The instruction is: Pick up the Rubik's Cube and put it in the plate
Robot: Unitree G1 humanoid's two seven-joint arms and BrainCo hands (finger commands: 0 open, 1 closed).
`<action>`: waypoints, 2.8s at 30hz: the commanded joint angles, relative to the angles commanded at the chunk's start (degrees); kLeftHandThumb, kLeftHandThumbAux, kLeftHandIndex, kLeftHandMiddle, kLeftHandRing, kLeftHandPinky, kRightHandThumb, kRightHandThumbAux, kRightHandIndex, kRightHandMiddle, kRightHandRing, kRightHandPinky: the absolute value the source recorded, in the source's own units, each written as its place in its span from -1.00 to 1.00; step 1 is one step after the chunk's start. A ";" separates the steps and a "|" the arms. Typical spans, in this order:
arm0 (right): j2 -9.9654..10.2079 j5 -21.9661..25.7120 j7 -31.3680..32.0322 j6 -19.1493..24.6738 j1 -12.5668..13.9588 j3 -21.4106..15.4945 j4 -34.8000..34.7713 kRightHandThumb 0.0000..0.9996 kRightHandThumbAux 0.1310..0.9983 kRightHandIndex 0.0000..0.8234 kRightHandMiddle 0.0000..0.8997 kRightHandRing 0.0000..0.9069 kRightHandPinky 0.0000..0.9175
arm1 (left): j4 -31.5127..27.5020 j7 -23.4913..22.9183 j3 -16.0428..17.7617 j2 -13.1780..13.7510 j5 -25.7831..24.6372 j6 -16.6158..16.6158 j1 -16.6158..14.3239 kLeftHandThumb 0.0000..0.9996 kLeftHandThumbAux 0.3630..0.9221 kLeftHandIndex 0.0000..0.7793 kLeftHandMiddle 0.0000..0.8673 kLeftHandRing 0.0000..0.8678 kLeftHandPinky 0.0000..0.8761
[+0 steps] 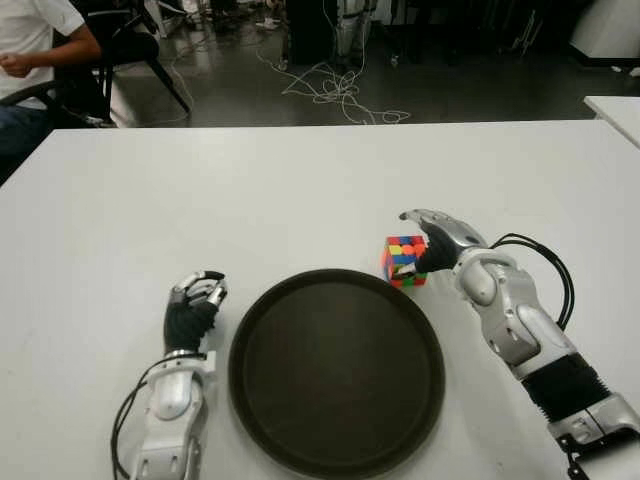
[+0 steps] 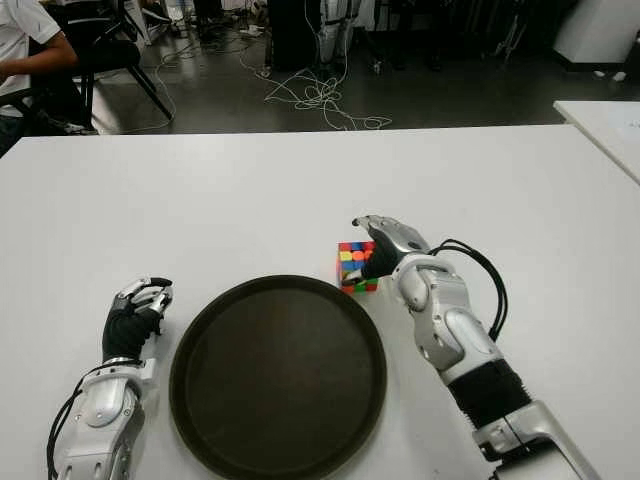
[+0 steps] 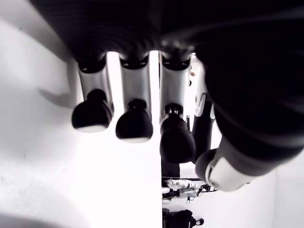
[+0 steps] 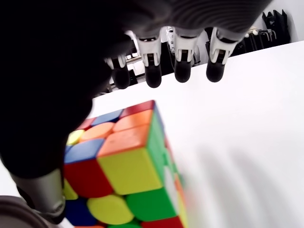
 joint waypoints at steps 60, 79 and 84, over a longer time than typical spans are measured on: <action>1.89 0.11 -2.91 -5.06 -3.35 1.52 9.08 -1.00 0.23 -1.00 -1.00 -1.00 -1.00 | -0.14 -0.01 -0.15 -0.16 0.12 -0.52 0.34 0.42 0.22 0.14 0.89 0.91 0.88; 2.42 0.45 -2.52 -3.43 -3.72 1.42 9.81 -1.00 0.27 -1.00 -1.00 -1.00 -1.00 | -0.95 1.01 -0.37 -0.33 0.69 1.06 0.46 0.42 0.22 0.14 0.88 0.90 0.87; 2.41 0.49 -2.79 -3.76 -4.02 1.49 11.07 -1.00 0.27 -1.00 -1.00 -1.00 -1.00 | -0.69 0.72 -0.30 -0.20 0.48 0.90 0.39 0.42 0.22 0.14 0.88 0.90 0.87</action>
